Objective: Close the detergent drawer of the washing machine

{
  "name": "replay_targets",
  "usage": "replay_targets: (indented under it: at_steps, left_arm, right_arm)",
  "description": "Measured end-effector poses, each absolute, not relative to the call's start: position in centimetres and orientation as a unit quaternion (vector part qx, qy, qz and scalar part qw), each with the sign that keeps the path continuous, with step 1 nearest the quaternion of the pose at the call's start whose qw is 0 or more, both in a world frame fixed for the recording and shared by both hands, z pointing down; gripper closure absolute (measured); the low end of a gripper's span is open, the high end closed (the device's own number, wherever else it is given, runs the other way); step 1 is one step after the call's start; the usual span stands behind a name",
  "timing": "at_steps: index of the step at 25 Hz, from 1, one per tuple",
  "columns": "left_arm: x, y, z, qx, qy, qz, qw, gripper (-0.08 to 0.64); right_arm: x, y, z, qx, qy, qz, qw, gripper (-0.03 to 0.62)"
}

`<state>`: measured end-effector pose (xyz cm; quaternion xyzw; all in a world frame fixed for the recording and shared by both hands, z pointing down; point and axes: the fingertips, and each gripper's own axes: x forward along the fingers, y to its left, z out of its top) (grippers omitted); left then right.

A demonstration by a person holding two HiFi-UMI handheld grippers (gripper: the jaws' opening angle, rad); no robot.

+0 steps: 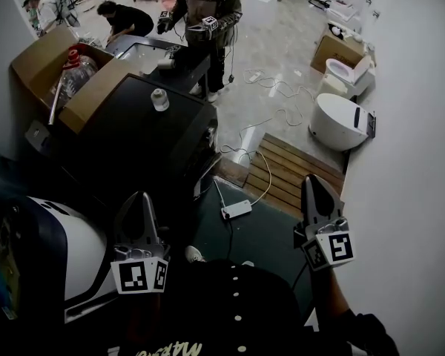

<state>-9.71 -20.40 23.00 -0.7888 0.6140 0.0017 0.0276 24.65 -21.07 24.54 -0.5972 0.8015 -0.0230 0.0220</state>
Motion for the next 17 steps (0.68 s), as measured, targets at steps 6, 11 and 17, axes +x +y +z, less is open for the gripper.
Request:
replay_targets:
  at_steps: [6,11,17]
  left_arm:
    - [-9.69,-20.27,23.03,-0.789,0.614,0.002,0.028,0.549]
    - [-9.69,-20.14,23.04,-0.788,0.615,0.003,0.029,0.549]
    - [-9.58,-20.02,22.98,-0.787,0.616,0.001,0.031,0.549]
  right_arm:
    - [24.47,-21.03,24.67,-0.595,0.804,-0.019,0.019,0.555]
    - [24.33,-21.03,24.60,-0.591,0.806,-0.021,0.027,0.556]
    - [24.43,-21.07,24.89,-0.592,0.805,-0.021,0.017,0.557]
